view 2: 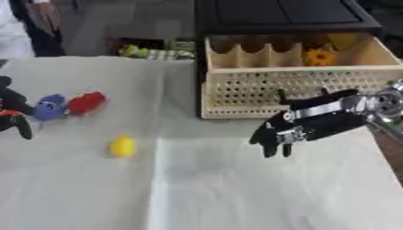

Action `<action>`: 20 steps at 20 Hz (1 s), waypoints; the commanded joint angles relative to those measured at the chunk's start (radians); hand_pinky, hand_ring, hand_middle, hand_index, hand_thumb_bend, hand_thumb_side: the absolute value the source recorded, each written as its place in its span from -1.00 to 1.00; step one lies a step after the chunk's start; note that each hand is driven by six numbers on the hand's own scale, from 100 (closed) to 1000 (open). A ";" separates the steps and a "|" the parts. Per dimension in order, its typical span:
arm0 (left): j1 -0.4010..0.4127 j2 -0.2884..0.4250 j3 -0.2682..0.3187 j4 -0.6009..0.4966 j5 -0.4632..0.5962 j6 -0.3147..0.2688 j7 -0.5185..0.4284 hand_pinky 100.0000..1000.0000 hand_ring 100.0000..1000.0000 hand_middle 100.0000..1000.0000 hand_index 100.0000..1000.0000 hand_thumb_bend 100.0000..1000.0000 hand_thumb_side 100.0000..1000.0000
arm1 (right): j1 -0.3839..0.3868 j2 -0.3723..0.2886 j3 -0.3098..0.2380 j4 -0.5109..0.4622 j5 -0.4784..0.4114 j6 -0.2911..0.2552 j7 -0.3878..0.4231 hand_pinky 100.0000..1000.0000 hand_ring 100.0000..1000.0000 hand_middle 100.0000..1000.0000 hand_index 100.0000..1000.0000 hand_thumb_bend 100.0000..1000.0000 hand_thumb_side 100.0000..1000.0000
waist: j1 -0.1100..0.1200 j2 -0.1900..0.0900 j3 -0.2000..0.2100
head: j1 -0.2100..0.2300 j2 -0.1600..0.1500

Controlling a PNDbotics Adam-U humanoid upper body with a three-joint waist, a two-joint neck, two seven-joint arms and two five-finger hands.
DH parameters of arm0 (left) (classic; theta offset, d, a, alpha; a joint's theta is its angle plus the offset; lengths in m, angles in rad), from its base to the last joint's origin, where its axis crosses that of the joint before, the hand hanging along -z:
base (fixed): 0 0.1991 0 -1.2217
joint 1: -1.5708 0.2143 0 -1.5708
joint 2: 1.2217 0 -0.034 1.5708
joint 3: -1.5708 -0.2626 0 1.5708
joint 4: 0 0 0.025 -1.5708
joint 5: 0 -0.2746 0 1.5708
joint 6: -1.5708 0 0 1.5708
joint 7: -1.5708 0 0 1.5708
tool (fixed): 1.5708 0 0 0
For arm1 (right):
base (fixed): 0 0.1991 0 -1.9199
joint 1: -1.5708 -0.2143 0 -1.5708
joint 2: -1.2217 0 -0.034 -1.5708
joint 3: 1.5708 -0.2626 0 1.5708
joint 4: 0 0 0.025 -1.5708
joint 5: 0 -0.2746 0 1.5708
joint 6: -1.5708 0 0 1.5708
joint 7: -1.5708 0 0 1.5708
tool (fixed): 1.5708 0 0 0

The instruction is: Pick up objects from table and place into drawer.

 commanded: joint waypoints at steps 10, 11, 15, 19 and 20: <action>0.000 -0.008 0.004 -0.020 -0.009 0.006 -0.014 -0.46 0.03 0.01 0.48 -0.93 1.00 | -0.136 0.090 -0.032 0.222 0.054 -0.029 -0.001 0.28 0.46 0.16 0.75 -0.65 0.91 | -0.003 -0.011 0.002 | -0.007 -0.018; 0.001 -0.009 0.004 -0.020 -0.010 0.007 -0.015 -0.46 0.03 0.01 0.48 -0.93 1.00 | -0.148 0.102 -0.033 0.245 0.061 -0.034 -0.001 0.27 0.44 0.15 0.74 -0.64 0.91 | -0.003 -0.010 0.002 | -0.007 -0.019; 0.003 -0.014 0.003 -0.020 -0.012 0.009 -0.021 -0.45 0.04 0.02 0.48 -0.93 1.00 | -0.192 0.150 -0.038 0.332 0.085 -0.054 -0.001 0.27 0.44 0.13 0.74 -0.67 0.94 | -0.002 -0.010 0.007 | -0.007 -0.022; 0.006 -0.017 0.004 -0.020 -0.015 0.007 -0.030 -0.44 0.04 0.02 0.48 -0.92 1.00 | -0.203 0.168 -0.030 0.377 0.103 -0.085 -0.001 0.25 0.43 0.12 0.74 -0.71 0.97 | -0.003 -0.011 0.010 | -0.005 -0.023; 0.007 -0.018 0.005 -0.020 -0.014 0.009 -0.029 -0.44 0.04 0.02 0.48 -0.92 1.00 | -0.199 0.167 -0.027 0.378 0.103 -0.093 -0.001 0.24 0.42 0.12 0.73 -0.72 0.98 | -0.004 -0.011 0.009 | -0.004 -0.023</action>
